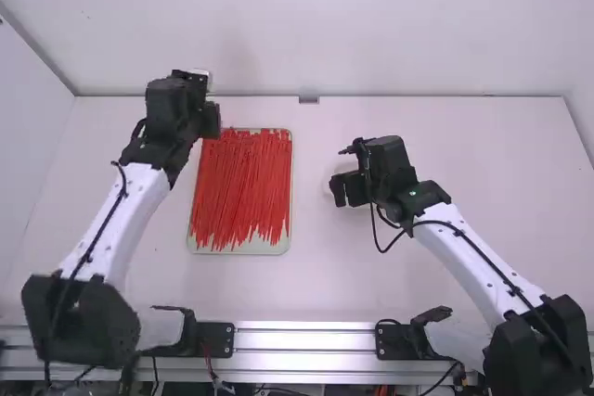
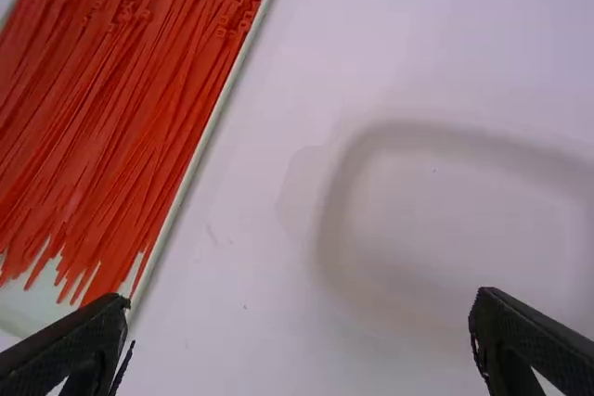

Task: Fasten the cable tie

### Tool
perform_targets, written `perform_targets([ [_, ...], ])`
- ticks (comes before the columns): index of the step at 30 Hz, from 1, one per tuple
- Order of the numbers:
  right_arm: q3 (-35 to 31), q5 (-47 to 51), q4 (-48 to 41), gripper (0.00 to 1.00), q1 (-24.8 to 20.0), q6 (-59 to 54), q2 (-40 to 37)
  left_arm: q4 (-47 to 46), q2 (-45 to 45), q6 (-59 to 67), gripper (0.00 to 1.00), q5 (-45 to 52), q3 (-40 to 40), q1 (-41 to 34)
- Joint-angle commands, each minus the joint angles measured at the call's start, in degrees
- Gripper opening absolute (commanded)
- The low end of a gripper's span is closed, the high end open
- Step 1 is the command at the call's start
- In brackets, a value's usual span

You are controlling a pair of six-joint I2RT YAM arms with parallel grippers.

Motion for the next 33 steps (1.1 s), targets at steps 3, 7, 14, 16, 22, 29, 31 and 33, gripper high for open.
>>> perform_targets([
  [3, 0.09, -1.27, 0.70, 0.98, 0.26, 0.17, 0.37, 4.15, -9.64, -2.05, 0.02, 0.20, -9.29, -0.72],
  [7, 0.09, -3.02, 1.95, 0.98, 0.26, 0.07, 0.37, 8.98, -15.43, -5.75, 0.02, 0.24, -15.82, -0.24],
  [14, 0.09, -7.87, 4.85, 0.98, 0.26, -0.42, 0.37, 15.52, -18.43, -9.38, 0.02, 10.29, -21.86, -0.44],
  [16, 0.09, -9.66, 6.27, 0.98, 0.26, -0.42, 0.37, 17.05, -18.05, -11.19, 0.02, 13.00, -22.12, -0.28],
  [22, 0.09, -17.51, 11.32, 0.98, 0.26, -1.84, 0.37, 24.28, -15.04, -15.41, 0.02, 19.47, -22.10, -1.64],
  [29, 0.09, -25.55, 18.86, 0.98, 0.28, -1.16, 0.37, 32.81, -10.82, -20.65, 0.02, 19.80, -22.10, -5.09],
  [31, 0.09, -26.56, 21.59, 0.98, 0.26, 0.72, 0.37, 36.20, -9.68, -21.31, 0.02, 20.02, -22.10, -7.06],
  [33, 0.09, -27.12, 23.21, 0.98, 0.26, 1.29, 0.37, 38.34, -9.05, -21.40, 0.02, 20.44, -22.10, -8.87],
])
